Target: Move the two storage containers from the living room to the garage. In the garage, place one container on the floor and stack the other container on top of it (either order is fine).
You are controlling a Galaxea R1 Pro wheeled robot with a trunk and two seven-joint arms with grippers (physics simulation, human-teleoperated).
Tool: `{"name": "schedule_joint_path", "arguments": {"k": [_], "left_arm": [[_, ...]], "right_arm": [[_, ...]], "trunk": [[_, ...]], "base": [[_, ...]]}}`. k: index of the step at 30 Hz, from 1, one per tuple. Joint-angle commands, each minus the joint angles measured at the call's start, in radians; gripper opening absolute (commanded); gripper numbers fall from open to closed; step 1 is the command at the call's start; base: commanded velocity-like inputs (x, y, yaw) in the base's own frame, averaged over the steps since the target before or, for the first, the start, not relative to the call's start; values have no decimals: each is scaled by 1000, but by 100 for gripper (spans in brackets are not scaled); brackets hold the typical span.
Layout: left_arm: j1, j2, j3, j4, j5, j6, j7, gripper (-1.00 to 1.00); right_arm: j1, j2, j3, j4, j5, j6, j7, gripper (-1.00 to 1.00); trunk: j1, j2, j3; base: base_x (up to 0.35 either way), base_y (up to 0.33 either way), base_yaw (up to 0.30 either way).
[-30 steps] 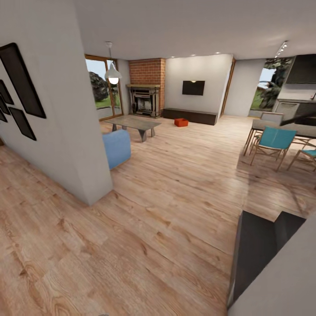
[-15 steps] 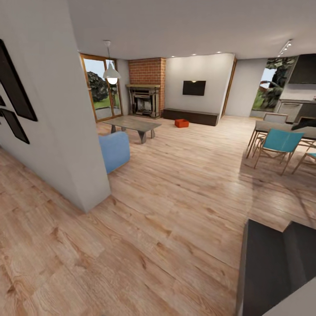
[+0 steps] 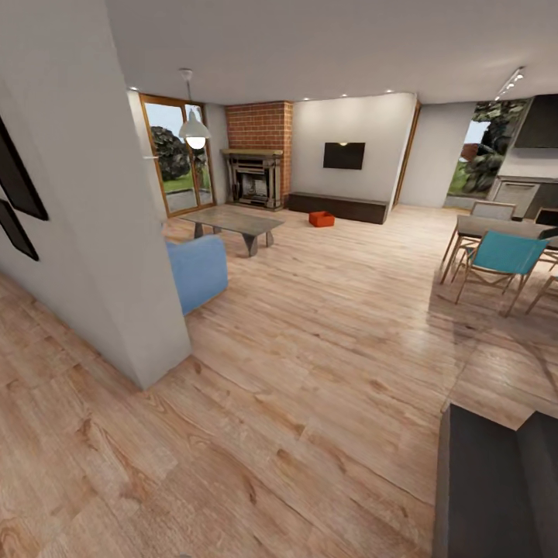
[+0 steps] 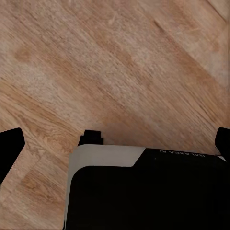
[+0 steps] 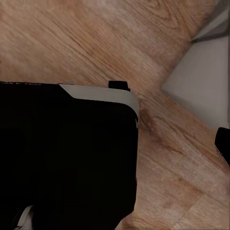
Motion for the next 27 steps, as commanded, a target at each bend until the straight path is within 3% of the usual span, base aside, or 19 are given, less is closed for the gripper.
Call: {"name": "schedule_joint_path", "arguments": {"k": [1, 16, 27], "left_arm": [[-1, 0, 0, 0, 9, 2, -4, 100], [0, 0, 0, 0, 9, 2, -4, 100], [-1, 0, 0, 0, 9, 2, -4, 100]], "right_arm": [[-1, 1, 8, 3, -8, -4, -1, 100], [-1, 0, 8, 3, -8, -4, 0, 100], [-1, 1, 8, 3, -8, -4, -1, 100]], "trunk": [[1, -1, -2], [1, -1, -2], [1, -1, -5]], "base": [[321, 0, 0], [321, 0, -1], [321, 0, -228]]}}
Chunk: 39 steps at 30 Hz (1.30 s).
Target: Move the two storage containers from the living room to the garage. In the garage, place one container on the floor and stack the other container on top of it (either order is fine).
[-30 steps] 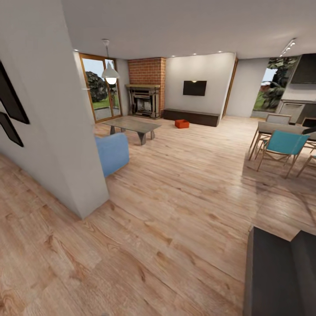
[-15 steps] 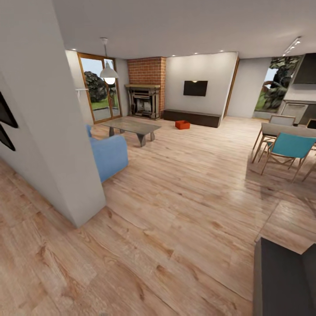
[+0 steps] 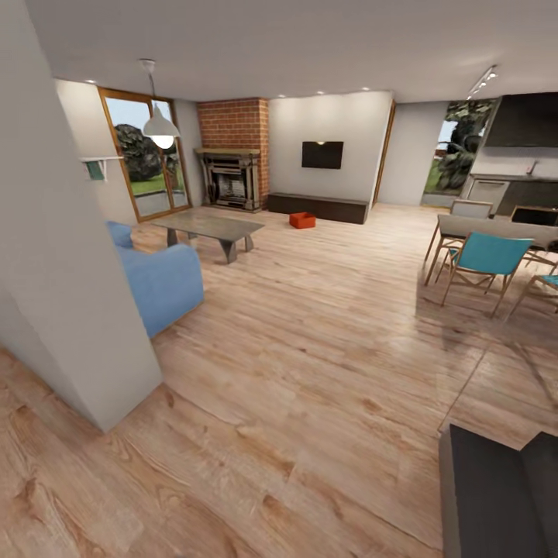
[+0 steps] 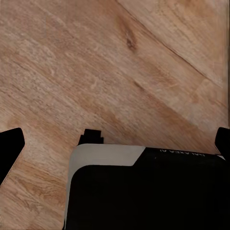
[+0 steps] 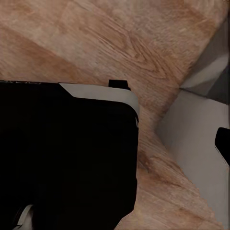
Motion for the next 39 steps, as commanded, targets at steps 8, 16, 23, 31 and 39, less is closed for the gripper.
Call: {"name": "schedule_joint_path", "arguments": {"k": [8, 16, 23, 31, 39], "left_arm": [[0, 0, 0, 0, 9, 2, -4, 100], [-1, 0, 0, 0, 9, 2, -4, 100], [-1, 0, 0, 0, 9, 2, -4, 100], [0, 0, 0, 0, 9, 3, -4, 100], [0, 0, 0, 0, 9, 4, -4, 100]], "right_arm": [[-1, 1, 8, 3, -8, -4, -1, 100], [-1, 1, 8, 3, -8, -4, -1, 100], [-1, 1, 8, 3, -8, -4, -1, 100], [-1, 1, 8, 3, -8, -4, -1, 100], [0, 1, 8, 3, -8, -4, -1, 100]], "trunk": [[1, -1, -5], [1, -1, -5], [1, -1, -5], [1, -1, -5], [1, -1, -5]], "base": [[321, 0, -232], [321, 0, -74], [321, 0, -3], [321, 0, 0], [321, 0, 0]]}}
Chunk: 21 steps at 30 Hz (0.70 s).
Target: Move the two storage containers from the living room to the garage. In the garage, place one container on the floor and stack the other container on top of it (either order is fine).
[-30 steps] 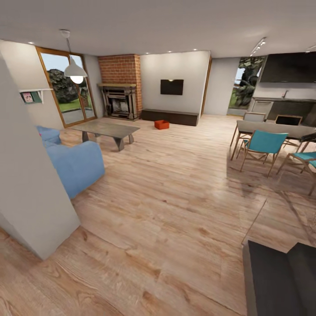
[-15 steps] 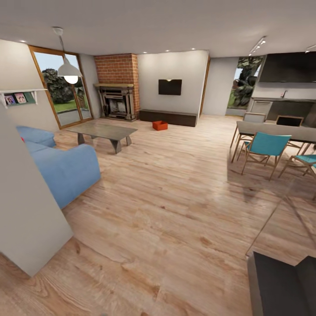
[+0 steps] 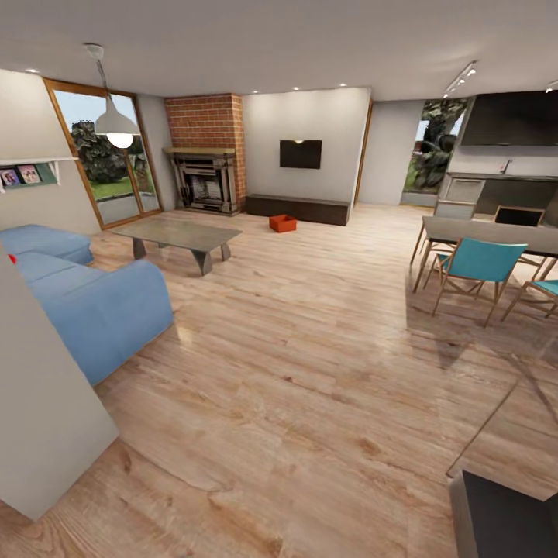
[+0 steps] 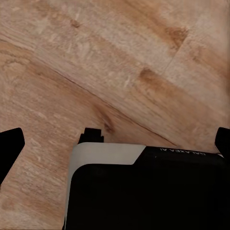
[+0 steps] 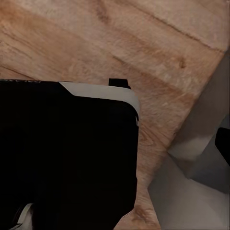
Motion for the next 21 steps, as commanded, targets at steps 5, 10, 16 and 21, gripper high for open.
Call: {"name": "schedule_joint_path", "arguments": {"k": [5, 10, 16, 21], "left_arm": [[-1, 0, 0, 0, 9, 3, -4, 100], [-1, 1, 0, 0, 9, 3, -4, 100], [-1, 2, 0, -1, 9, 3, -4, 100], [-1, 2, 1, -1, 9, 1, -4, 100]], "right_arm": [[-1, 1, 8, 3, -8, -4, 0, 100], [-2, 1, 8, 3, -8, -4, -1, 100], [-2, 1, 8, 3, -8, -4, 0, 100], [-1, 1, 8, 3, -8, -4, -1, 100]], "trunk": [[1, -1, -2], [1, -1, -2], [1, -1, -2], [1, -1, -2]], "base": [[321, 0, 0], [322, 0, 0], [322, 0, 0], [322, 0, 0]]}}
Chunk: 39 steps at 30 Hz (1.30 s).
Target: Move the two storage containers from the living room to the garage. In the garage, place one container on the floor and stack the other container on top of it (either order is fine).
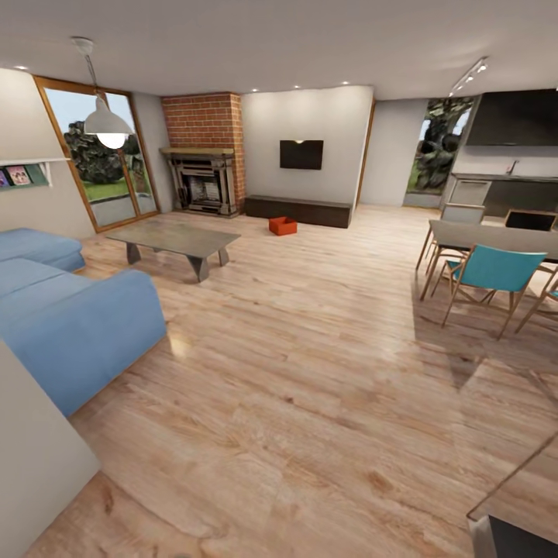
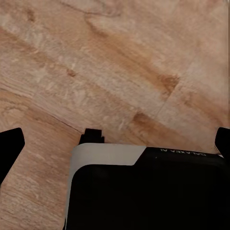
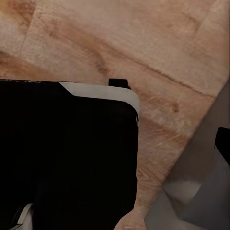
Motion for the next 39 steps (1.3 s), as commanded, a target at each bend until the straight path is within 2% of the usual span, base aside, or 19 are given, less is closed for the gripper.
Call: {"name": "schedule_joint_path", "arguments": {"k": [1, 39], "left_arm": [[0, 0, 0, 0, 9, 2, -4, 100], [-1, 6, 2, -1, 11, 2, -4, 100]], "right_arm": [[-1, 1, 8, 3, -8, -4, 0, 100], [-1, 0, 8, 3, -9, -4, -1, 100]], "trunk": [[1, -1, -2], [1, -1, -2]], "base": [[322, 0, 0], [322, 0, 0]]}}
